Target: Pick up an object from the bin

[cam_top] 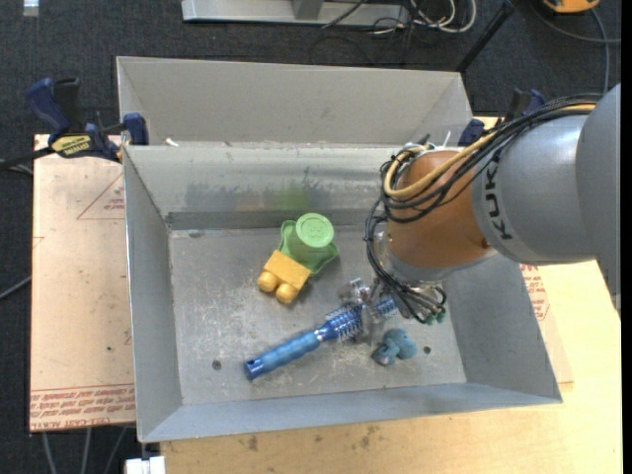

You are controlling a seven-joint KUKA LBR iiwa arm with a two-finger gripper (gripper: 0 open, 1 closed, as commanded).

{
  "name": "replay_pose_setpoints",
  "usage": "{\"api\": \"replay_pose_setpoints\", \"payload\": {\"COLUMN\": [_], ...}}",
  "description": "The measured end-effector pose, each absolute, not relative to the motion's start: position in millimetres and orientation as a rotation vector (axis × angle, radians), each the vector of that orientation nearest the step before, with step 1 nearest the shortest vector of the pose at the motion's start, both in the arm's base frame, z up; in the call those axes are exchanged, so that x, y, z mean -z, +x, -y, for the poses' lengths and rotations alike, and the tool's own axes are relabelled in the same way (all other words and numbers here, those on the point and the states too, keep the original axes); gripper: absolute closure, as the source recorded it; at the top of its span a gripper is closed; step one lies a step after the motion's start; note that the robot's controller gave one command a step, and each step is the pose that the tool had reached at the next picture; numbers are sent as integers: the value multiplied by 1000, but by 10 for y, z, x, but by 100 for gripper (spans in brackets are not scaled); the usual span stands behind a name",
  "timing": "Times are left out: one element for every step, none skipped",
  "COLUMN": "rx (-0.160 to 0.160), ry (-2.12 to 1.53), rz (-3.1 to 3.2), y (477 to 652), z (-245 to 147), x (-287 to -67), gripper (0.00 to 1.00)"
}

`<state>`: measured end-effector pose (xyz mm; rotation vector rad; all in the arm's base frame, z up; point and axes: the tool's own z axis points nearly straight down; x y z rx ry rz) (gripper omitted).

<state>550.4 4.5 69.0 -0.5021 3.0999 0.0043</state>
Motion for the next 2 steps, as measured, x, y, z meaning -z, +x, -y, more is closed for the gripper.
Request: {"api": "replay_pose_setpoints", "payload": {"rx": [-2, 1], "ry": [-502, -500], "rz": [-3101, -3093], "y": [5504, 5524], "z": [-52, -57], "x": [-693, -1457], "gripper": [100, 100]}}
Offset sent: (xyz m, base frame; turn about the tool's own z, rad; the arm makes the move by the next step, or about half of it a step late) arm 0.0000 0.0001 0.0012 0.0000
